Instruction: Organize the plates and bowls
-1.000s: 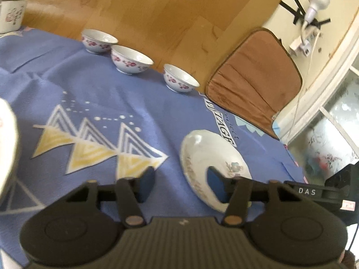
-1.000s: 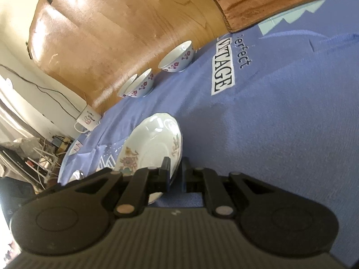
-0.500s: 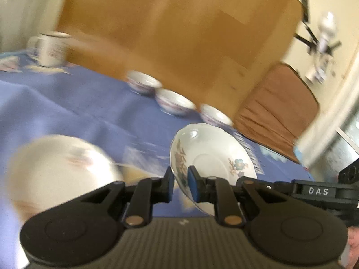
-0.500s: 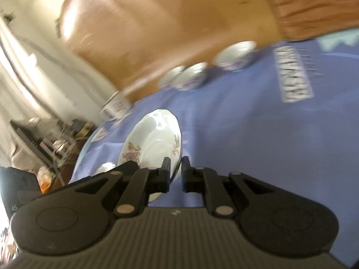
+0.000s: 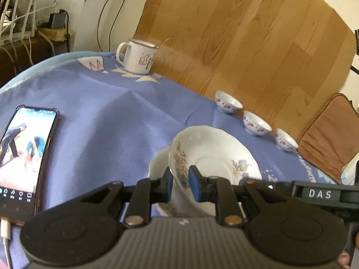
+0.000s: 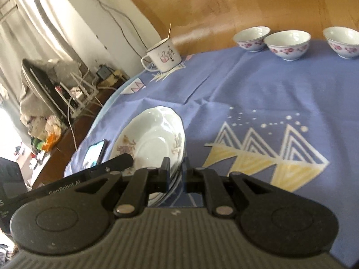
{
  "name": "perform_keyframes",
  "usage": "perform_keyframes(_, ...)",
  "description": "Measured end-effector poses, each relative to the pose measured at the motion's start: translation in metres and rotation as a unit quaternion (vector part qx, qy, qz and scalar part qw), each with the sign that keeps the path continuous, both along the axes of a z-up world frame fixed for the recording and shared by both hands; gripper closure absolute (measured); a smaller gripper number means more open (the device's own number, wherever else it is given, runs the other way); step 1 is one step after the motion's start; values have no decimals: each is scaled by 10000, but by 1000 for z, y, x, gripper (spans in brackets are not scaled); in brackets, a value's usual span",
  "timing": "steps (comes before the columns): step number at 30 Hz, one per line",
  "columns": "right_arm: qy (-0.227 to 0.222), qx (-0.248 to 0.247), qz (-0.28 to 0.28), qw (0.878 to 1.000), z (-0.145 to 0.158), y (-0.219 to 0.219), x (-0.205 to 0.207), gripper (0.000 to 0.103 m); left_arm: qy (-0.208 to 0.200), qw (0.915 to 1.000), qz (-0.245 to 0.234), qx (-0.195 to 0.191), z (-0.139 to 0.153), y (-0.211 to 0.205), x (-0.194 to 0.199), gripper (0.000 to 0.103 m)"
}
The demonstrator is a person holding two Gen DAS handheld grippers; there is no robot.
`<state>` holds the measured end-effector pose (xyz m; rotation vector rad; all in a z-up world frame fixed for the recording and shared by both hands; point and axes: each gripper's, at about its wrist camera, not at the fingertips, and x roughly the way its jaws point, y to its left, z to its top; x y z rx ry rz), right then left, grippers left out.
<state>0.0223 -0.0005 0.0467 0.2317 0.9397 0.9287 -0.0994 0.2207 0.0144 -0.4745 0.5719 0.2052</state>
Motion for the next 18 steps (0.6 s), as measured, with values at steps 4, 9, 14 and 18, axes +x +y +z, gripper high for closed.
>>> perform_keyframes(4, -377, -85, -32, 9992, 2, 7, -6, 83, -13, 9996, 123, 270, 3, -5, -2, 73)
perform_keyframes(9, -653, 91, -438, 9969, 6, -12, -3, 68, -137, 9960, 468, 746, 15, -19, -2, 66)
perform_keyframes(14, -441, 186, -892, 9949, -3, -46, 8, 68, 63, 9892, 902, 1154, 17, -26, 12, 54)
perform_keyframes(18, -148, 267, -1240, 9918, -15, -76, 18, 68, 107, 9867, 1017, 1263, 17, -28, 14, 54)
